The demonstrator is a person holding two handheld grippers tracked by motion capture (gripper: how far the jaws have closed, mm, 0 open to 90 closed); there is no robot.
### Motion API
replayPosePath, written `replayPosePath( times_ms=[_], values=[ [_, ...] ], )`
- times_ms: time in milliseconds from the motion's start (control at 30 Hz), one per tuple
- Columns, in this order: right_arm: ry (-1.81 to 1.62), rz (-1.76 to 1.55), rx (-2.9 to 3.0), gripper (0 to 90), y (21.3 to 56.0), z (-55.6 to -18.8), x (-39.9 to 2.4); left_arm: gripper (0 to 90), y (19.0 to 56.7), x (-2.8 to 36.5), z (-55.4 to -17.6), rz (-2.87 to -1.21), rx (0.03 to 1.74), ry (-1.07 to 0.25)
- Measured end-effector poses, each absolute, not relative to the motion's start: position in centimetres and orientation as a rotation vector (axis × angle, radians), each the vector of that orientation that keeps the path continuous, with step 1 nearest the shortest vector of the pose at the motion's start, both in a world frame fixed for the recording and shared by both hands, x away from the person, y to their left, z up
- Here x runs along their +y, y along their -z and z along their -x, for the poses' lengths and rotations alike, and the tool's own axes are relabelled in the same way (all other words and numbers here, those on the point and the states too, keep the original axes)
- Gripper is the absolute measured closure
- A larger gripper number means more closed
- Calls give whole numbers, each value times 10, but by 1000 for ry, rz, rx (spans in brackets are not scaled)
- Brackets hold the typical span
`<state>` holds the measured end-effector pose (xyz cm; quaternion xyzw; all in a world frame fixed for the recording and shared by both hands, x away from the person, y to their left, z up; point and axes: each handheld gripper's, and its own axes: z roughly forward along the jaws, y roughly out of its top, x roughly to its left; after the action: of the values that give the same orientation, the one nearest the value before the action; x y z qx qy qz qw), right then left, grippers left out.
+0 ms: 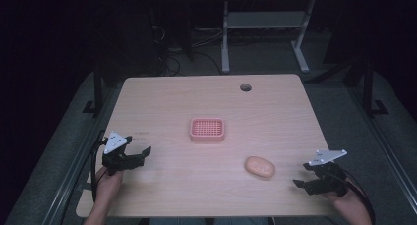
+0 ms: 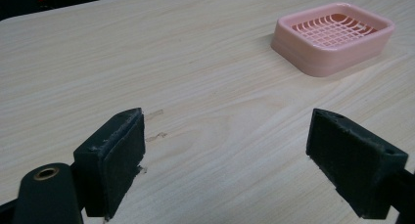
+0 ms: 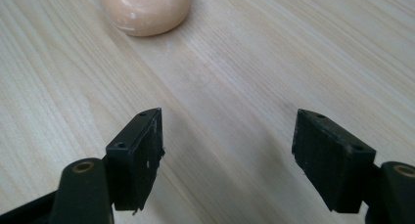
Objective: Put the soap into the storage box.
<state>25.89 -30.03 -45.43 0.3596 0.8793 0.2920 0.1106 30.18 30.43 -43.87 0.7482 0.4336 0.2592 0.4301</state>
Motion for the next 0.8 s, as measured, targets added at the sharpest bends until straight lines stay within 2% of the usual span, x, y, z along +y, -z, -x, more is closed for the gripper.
replayPosePath(
  times_ms=[800],
  values=[
    [-801,-973,2663,265,449,-272,-275,142,439,305,-301,-1862,1088,-648]
  ],
)
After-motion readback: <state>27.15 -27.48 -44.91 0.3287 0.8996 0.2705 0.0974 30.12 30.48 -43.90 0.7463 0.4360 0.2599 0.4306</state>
